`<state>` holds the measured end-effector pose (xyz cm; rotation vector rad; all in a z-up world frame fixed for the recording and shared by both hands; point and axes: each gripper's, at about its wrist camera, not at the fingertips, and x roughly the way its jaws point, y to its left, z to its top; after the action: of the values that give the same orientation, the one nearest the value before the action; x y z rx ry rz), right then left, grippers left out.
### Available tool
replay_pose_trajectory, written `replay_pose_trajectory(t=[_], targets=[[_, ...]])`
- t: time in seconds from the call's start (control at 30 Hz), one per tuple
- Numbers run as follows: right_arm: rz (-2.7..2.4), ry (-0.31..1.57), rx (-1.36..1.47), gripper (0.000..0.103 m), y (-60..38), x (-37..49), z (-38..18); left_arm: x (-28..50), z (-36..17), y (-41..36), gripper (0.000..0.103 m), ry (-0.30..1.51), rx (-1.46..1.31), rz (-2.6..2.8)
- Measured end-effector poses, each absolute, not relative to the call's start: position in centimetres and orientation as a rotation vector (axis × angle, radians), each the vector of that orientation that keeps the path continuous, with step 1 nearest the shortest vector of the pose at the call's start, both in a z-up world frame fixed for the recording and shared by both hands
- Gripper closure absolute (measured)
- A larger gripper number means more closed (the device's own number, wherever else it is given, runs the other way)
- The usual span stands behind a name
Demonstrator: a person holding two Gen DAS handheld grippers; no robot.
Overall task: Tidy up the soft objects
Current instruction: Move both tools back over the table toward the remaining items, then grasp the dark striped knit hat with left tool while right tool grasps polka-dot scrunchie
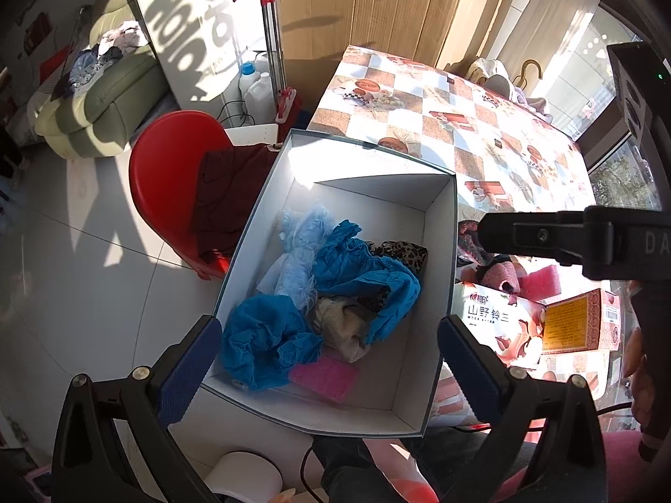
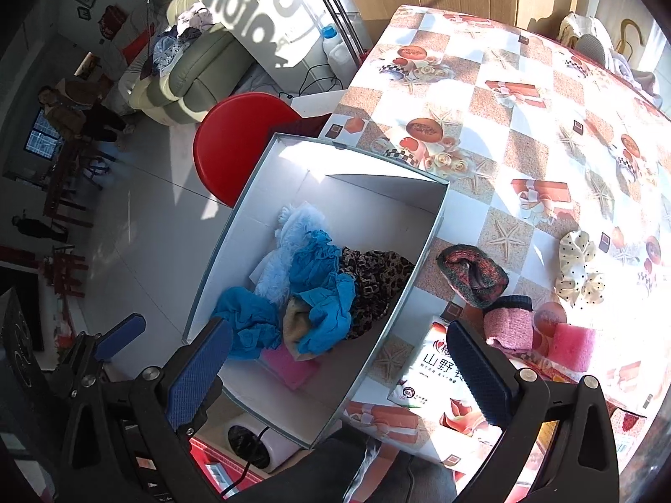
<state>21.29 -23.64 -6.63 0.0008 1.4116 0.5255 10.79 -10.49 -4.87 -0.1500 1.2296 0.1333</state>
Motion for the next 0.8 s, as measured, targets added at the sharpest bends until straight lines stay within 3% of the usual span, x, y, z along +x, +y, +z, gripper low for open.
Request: replay_pose_trajectory(t=[0.4, 0.8], targets=[[0.219, 1.401, 0.092, 0.0, -39.5, 25.8, -3.9, 15.4, -5.4, -19.1, 0.0, 1.262, -0.013, -0.096], [0.17, 1.607, 0.007, 0.0, -47.6, 29.5, -11.4, 20.7, -10.5, -28.3, 0.0, 1.49, 0.045, -0.261]])
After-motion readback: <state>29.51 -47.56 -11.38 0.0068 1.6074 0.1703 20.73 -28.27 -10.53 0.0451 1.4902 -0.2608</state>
